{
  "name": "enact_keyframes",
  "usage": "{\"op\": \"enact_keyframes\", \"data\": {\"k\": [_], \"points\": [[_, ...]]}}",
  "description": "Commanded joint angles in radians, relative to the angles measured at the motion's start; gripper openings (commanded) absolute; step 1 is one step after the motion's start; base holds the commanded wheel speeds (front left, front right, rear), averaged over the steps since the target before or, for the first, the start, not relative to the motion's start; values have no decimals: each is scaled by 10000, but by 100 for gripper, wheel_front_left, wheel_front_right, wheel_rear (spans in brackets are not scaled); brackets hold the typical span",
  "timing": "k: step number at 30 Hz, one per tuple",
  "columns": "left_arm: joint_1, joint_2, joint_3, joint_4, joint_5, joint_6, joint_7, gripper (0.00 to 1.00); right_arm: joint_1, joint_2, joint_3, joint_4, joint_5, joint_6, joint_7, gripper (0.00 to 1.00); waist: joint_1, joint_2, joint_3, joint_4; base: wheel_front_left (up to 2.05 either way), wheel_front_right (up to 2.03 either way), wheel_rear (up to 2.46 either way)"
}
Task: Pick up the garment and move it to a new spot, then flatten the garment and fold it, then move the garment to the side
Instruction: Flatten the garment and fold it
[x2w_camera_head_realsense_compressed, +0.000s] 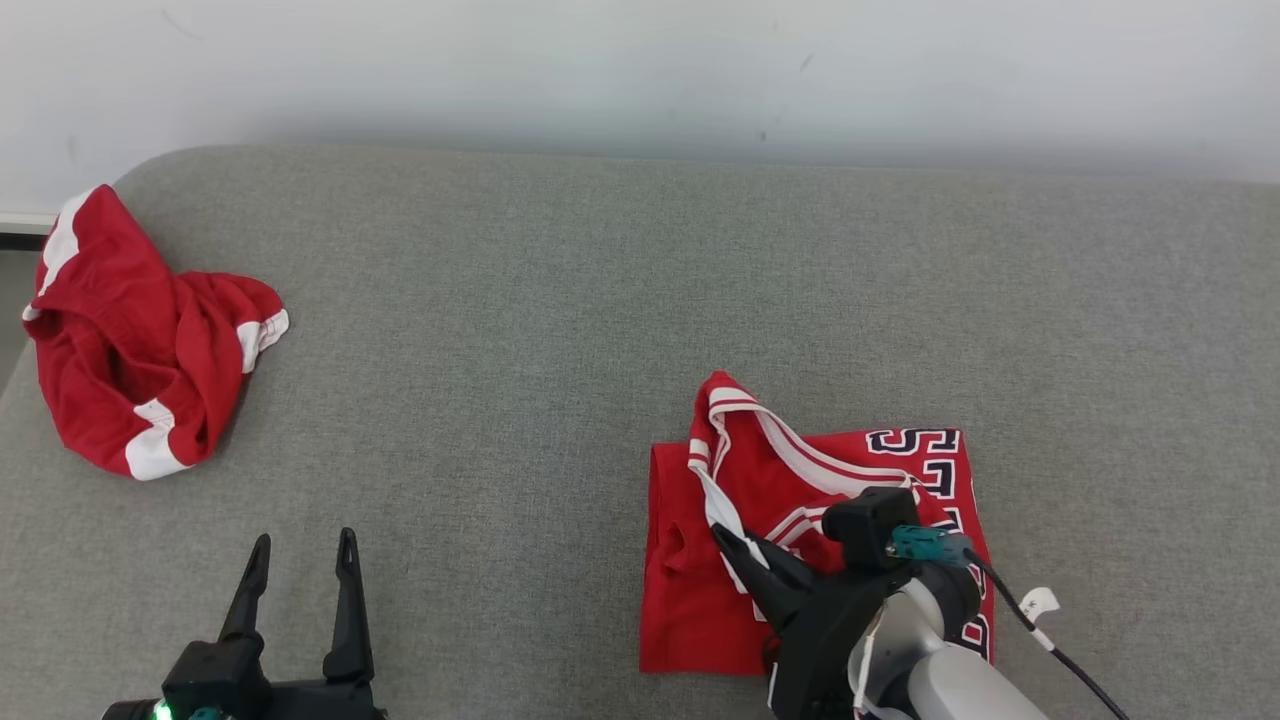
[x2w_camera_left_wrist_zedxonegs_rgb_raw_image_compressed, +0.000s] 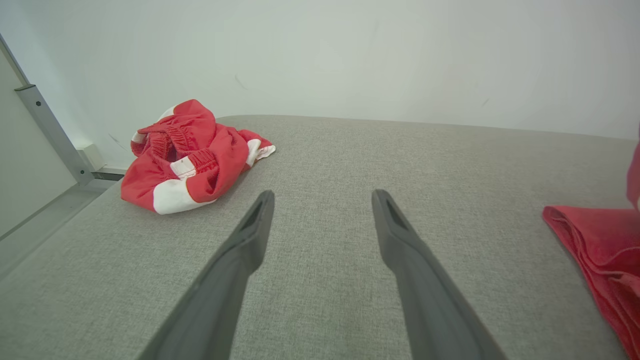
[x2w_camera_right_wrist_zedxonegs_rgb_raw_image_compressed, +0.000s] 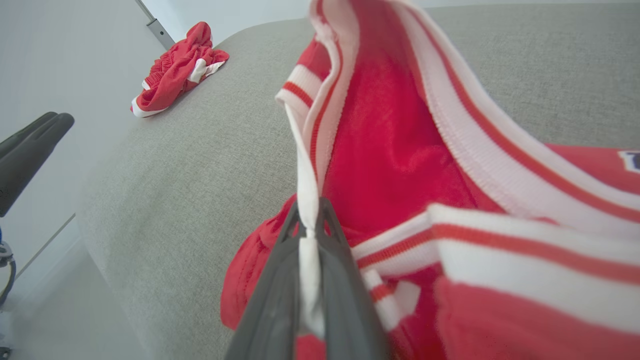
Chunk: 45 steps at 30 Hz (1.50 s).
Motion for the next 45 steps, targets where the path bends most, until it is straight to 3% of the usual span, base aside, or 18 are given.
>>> {"op": "enact_keyframes", "data": {"k": [1, 4, 5, 7, 16, 24, 28, 34, 43, 44, 45], "points": [[-117, -47, 3, 43, 22, -32, -31, 100, -195, 191, 106, 331, -134, -25, -258, 0, 0, -1, 38, 43, 0, 0, 0], [-147, -53, 1, 112, 29, -36, -33, 100, -393, 440, 311, 897, -133, -25, -554, 0, 0, -1, 17, 39, 0, 0, 0], [-148, -55, 4, 139, 33, -40, -31, 100, -472, 472, 389, 1031, -135, -25, -661, 24, 0, -1, 1, 31, 0, 0, 0], [-137, -60, 35, 174, 47, -50, -31, 100, -600, 501, 554, 1175, -67, -25, -938, 100, 0, -1, -47, -4, 0, 0, 0], [172, -28, 308, 178, 122, -92, -31, 100, -639, -100, 415, 203, 175, -25, -2166, 100, 0, -1, -353, -331, 0, 0, 0], [272, -30, 474, 95, 162, -125, -31, 100, -44, -770, -740, -797, 138, -25, -1902, 100, 0, -1, -441, -546, 0, 0, 0], [263, -37, 497, 62, 221, -143, -31, 100, 93, -796, -1260, -1010, 121, -25, -1583, 100, 0, -1, -429, -543, 0, 0, 0], [124, -59, 405, 103, 254, -182, -33, 100, -370, -613, -1231, -643, 7, -25, -1174, 100, 0, -1, -311, -343, 0, 0, 0], [-39, -93, 236, 186, 106, -181, -31, 100, -1378, -541, -842, 856, -62, -25, -809, 100, 0, -1, -33, 173, 0, 0, 0], [-44, -95, 234, 192, 87, -180, -31, 100, -1447, -520, -769, 1035, -22, -25, -749, 93, 0, -1, -28, 209, 0, 0, 0], [-47, -98, 228, 203, 79, -178, -31, 100, -1517, -506, -711, 1167, 39, -25, -730, 37, 0, -1, -25, 249, 0, 0, 0]]}}
